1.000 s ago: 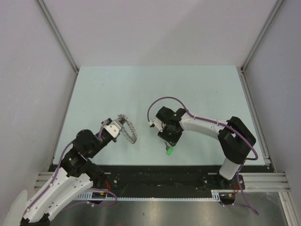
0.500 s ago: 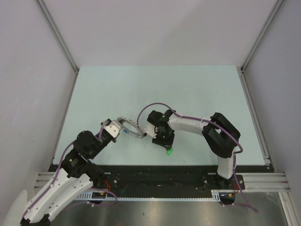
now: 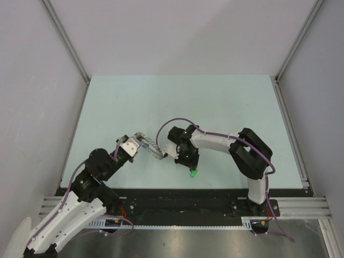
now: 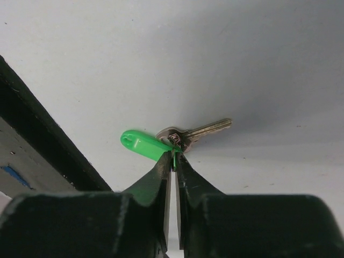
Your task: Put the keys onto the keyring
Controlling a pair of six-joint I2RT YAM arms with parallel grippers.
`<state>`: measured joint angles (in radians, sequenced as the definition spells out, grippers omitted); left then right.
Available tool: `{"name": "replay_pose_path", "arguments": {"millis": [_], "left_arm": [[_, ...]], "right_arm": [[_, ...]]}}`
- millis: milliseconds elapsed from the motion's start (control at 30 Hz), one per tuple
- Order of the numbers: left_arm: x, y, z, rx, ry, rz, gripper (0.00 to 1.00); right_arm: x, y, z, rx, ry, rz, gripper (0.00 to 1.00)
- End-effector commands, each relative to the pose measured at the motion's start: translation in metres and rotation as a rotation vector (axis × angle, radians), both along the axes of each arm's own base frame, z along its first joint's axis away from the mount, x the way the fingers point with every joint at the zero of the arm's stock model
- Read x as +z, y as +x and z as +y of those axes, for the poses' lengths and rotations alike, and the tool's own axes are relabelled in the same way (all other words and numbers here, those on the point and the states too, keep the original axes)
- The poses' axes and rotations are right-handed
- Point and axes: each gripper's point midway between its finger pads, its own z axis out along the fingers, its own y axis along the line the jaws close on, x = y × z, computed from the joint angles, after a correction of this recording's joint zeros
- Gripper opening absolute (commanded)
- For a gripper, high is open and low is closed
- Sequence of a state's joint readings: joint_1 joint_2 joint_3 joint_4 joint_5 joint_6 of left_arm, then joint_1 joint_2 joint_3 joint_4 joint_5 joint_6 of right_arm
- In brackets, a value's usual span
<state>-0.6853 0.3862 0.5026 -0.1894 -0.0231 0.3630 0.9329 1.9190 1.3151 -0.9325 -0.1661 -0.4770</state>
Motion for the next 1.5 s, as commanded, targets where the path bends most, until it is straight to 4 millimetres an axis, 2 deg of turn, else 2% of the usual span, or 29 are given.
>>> {"name": "replay_pose_path", "arguments": {"millis": [0, 100, 333, 600, 667, 733, 767, 833, 867, 900, 933, 1000, 1033, 1100, 1133, 1300, 1333, 1367, 1467], "left_arm": [[0.020, 0.003, -0.004, -0.004, -0.059, -0.049, 0.00], [0.020, 0.002, -0.005, -0.008, -0.060, -0.047, 0.00], [0.018, 0.003, -0.006, -0.011, -0.055, -0.040, 0.00], [0.018, 0.000, -0.015, -0.057, -0.058, -0.025, 0.00], [0.017, 0.001, -0.018, -0.069, -0.049, -0.012, 0.00], [0.022, -0.001, -0.022, -0.089, -0.050, -0.009, 0.00], [0.022, 0.000, -0.024, -0.095, -0.046, -0.002, 0.01], [0.032, -0.002, -0.029, -0.124, -0.055, -0.010, 0.01], [0.035, -0.002, -0.031, -0.132, -0.056, -0.011, 0.00], [0.041, -0.002, -0.034, -0.143, -0.060, -0.010, 0.00], [0.044, -0.003, -0.038, -0.165, -0.061, -0.008, 0.00], [0.051, -0.004, -0.045, -0.199, -0.056, 0.001, 0.00], [0.054, -0.006, -0.050, -0.234, -0.055, 0.000, 0.00], [0.062, -0.005, -0.059, -0.268, -0.049, 0.001, 0.00], [0.064, -0.005, -0.063, -0.292, -0.038, -0.004, 0.00], [0.076, -0.010, -0.092, -0.453, 0.010, 0.005, 0.01], [0.070, -0.006, -0.099, -0.478, 0.036, 0.020, 0.00], [0.075, -0.012, -0.104, -0.531, 0.039, 0.017, 0.01], [0.066, -0.012, -0.117, -0.604, 0.086, 0.033, 0.00]], "right_arm": [[0.007, -0.001, 0.007, 0.023, 0.010, 0.009, 0.06], [0.008, -0.001, 0.005, 0.018, 0.001, 0.003, 0.00], [0.022, 0.007, 0.006, -0.013, 0.015, -0.065, 0.00], [0.078, 0.033, 0.024, -0.094, 0.229, -0.282, 0.00], [0.084, 0.039, 0.029, -0.126, 0.284, -0.330, 0.00], [0.109, 0.045, 0.036, -0.152, 0.393, -0.401, 0.00], [0.109, 0.044, 0.032, -0.161, 0.407, -0.419, 0.00], [0.142, 0.052, 0.040, -0.191, 0.541, -0.510, 0.00], [0.141, 0.050, 0.036, -0.198, 0.561, -0.524, 0.00], [0.151, 0.052, 0.037, -0.206, 0.610, -0.552, 0.00], [0.180, 0.054, 0.040, -0.213, 0.718, -0.615, 0.00], [0.190, 0.052, 0.035, -0.223, 0.787, -0.647, 0.00], [0.214, 0.053, 0.035, -0.224, 0.881, -0.680, 0.00], [0.225, 0.051, 0.031, -0.218, 0.949, -0.682, 0.00], [0.243, 0.051, 0.028, -0.213, 1.021, -0.698, 0.00], [0.275, 0.041, 0.016, -0.149, 1.167, -0.703, 0.00], [0.280, 0.038, 0.012, -0.129, 1.190, -0.696, 0.00], [0.283, 0.036, 0.009, -0.118, 1.202, -0.695, 0.00], [0.292, 0.029, 0.001, -0.060, 1.245, -0.675, 0.00]]}}
